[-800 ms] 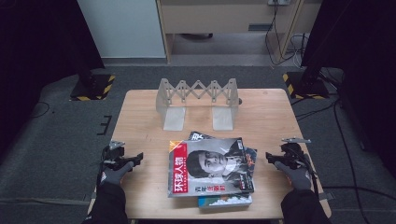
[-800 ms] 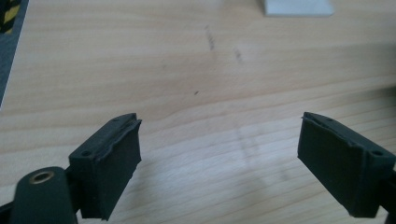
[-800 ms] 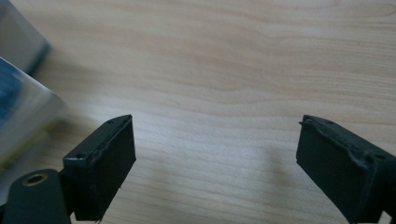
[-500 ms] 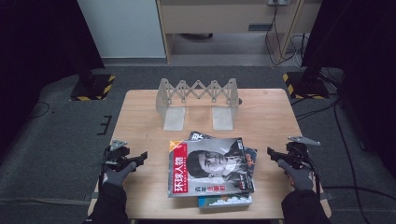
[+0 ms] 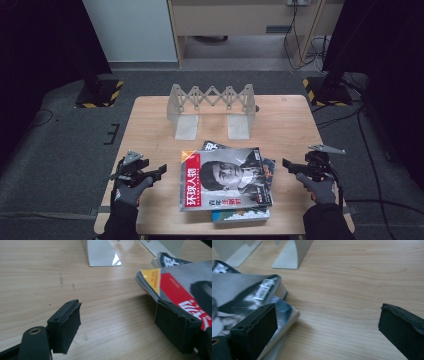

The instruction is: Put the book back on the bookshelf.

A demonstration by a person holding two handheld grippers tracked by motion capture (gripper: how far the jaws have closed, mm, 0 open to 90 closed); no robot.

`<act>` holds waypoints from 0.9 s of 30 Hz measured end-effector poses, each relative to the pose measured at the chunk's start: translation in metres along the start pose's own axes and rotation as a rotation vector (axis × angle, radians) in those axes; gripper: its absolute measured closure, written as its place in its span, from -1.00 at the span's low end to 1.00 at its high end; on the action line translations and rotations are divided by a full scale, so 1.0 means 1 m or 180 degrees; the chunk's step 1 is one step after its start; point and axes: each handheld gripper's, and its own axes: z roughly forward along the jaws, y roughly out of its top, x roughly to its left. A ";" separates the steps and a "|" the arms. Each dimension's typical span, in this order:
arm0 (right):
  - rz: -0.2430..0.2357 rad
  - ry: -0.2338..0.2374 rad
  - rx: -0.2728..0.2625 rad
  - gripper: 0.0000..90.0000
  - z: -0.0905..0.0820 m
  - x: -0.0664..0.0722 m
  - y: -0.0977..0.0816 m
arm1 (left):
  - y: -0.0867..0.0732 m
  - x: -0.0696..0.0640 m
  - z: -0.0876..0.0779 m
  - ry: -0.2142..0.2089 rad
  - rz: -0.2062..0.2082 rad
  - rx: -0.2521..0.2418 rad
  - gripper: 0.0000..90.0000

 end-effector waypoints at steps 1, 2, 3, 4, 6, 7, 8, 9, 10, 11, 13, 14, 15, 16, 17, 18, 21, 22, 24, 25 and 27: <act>0.0019 0.0101 -0.0040 -0.90 -0.003 0.005 0.000 | 0.000 -0.004 -0.001 -0.0032 -0.0003 0.0008 -0.55; -0.0008 0.0123 -0.0041 -0.88 -0.004 0.006 0.001 | 0.000 -0.007 -0.002 -0.0071 0.0000 0.0014 -0.54; -0.0040 0.0135 -0.0067 -0.84 -0.006 0.009 0.001 | -0.001 -0.009 -0.002 -0.0084 0.0007 0.0023 -0.54; -0.0036 0.0145 -0.0082 -0.80 -0.008 0.011 0.001 | -0.001 -0.012 -0.003 -0.0109 0.0010 0.0030 -0.53; -0.0048 0.0164 -0.0142 -0.74 -0.012 0.016 0.000 | -0.002 -0.018 -0.005 -0.0174 0.0017 0.0044 -0.52; -0.0054 0.0164 -0.0162 -0.71 -0.014 0.018 0.000 | -0.002 -0.018 -0.005 -0.0174 0.0017 0.0044 -0.51; -0.0063 0.0180 -0.0177 -0.69 -0.016 0.020 -0.001 | -0.005 -0.024 -0.007 -0.0233 0.0033 0.0065 -0.50; -0.0063 0.0180 -0.0177 -0.69 -0.016 0.020 -0.001 | -0.005 -0.024 -0.007 -0.0233 0.0033 0.0065 -0.49; -0.0060 0.0193 -0.0181 -0.67 -0.017 0.022 -0.001 | -0.006 -0.027 -0.008 -0.0275 0.0051 0.0075 -0.49; -0.0081 0.0198 -0.0178 -0.66 -0.017 0.025 -0.002 | -0.007 -0.031 -0.009 -0.0314 0.0049 0.0076 -0.48; -0.0129 0.0229 -0.0134 -0.65 -0.017 0.029 -0.003 | -0.009 -0.035 -0.010 -0.0352 0.0066 0.0088 -0.47; -0.0177 0.0265 -0.0083 -0.63 -0.015 0.035 -0.004 | -0.011 -0.039 -0.010 -0.0389 0.0050 0.0130 -0.45; -0.0199 0.0297 -0.0052 -0.63 -0.015 0.038 -0.005 | -0.012 -0.040 -0.010 -0.0404 0.0026 0.0151 -0.45; -0.0199 0.0297 -0.0052 -0.63 -0.015 0.038 -0.005 | -0.012 -0.040 -0.010 -0.0404 0.0026 0.0151 -0.44; -0.0242 0.0359 0.0009 -0.62 -0.013 0.044 -0.008 | -0.015 -0.044 -0.010 -0.0441 0.0021 0.0200 -0.43; -0.0242 0.0359 0.0009 -0.62 -0.013 0.044 -0.008 | -0.015 -0.044 -0.010 -0.0441 0.0021 0.0200 -0.43; -0.0343 0.0440 0.0087 -0.62 -0.011 0.056 -0.013 | -0.017 -0.054 -0.008 -0.0467 0.0075 0.0234 -0.42; -0.0343 0.0440 0.0087 -0.62 -0.011 0.056 -0.013 | -0.017 -0.054 -0.008 -0.0467 0.0075 0.0234 -0.42; -0.0376 0.0506 0.0122 -0.62 -0.010 0.063 -0.017 | -0.019 -0.058 -0.007 -0.0507 0.0061 0.0266 -0.41; -0.0383 0.0515 0.0142 -0.62 -0.010 0.066 -0.019 | -0.021 -0.061 -0.005 -0.0520 0.0072 0.0307 -0.41; -0.0428 0.0513 0.0197 -0.63 -0.009 0.072 -0.022 | -0.022 -0.062 -0.005 -0.0526 0.0075 0.0327 -0.40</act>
